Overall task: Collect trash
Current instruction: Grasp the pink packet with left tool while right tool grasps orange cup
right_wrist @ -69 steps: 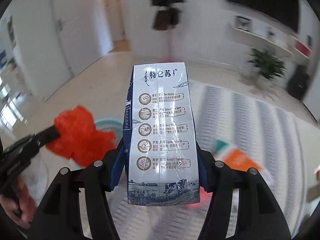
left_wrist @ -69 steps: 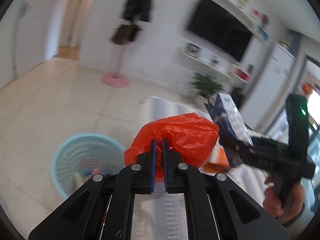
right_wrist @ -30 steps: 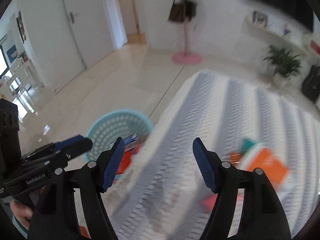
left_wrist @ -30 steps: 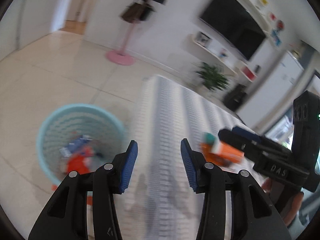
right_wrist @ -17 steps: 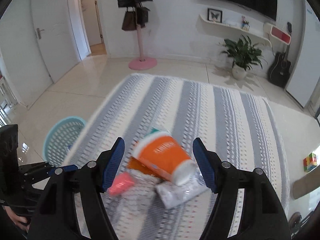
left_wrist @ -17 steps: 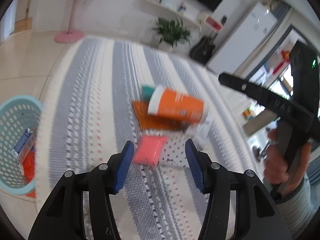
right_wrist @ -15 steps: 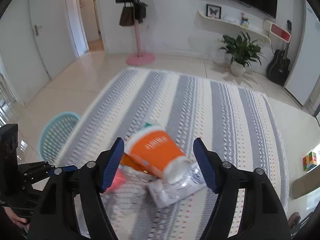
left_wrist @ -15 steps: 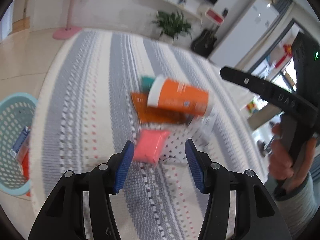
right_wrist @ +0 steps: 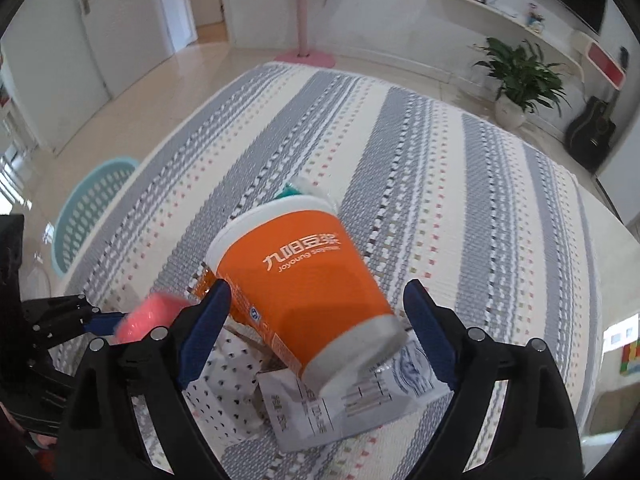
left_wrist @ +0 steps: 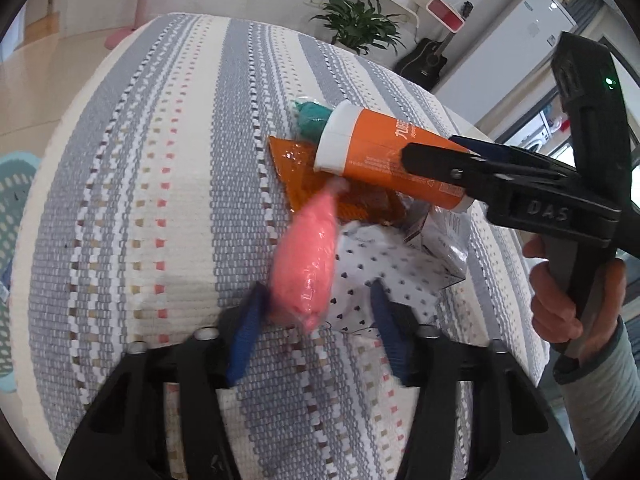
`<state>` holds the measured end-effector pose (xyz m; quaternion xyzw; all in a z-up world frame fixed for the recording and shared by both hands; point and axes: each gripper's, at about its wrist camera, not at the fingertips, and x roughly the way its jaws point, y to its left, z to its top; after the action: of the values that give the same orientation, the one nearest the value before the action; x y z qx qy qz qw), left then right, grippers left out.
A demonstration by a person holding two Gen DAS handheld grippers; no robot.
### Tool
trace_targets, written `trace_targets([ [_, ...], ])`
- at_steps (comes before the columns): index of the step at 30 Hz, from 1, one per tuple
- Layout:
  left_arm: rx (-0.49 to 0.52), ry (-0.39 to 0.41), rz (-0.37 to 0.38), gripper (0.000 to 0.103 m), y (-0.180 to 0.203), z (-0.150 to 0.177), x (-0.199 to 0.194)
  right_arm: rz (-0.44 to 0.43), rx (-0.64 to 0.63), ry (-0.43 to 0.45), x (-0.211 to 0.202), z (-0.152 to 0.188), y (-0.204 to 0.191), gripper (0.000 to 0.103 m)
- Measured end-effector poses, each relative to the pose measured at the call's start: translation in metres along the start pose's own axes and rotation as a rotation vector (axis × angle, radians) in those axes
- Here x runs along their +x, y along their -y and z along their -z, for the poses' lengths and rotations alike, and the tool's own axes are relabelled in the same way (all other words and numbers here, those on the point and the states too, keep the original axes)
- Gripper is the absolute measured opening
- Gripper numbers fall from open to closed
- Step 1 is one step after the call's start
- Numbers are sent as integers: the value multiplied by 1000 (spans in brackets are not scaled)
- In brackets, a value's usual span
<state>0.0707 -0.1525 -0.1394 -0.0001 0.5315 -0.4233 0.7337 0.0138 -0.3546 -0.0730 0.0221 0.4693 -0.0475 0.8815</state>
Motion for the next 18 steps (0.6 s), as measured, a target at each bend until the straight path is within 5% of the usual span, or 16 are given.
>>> trace_targets([
  [2, 4, -11, -1, 25, 1, 0, 7, -7, -13, -14, 4, 0, -4, 84],
  [13, 28, 84, -44, 24, -1, 4, -9, 37, -84, -55, 14, 4, -21, 82],
  [15, 30, 104, -57, 23, -3, 5, -15, 34, -78, -47, 13, 3, -22, 67],
  [18, 22, 125, -53, 23, -4, 7, -24, 41, -63, -14, 5, 2, -21, 67],
])
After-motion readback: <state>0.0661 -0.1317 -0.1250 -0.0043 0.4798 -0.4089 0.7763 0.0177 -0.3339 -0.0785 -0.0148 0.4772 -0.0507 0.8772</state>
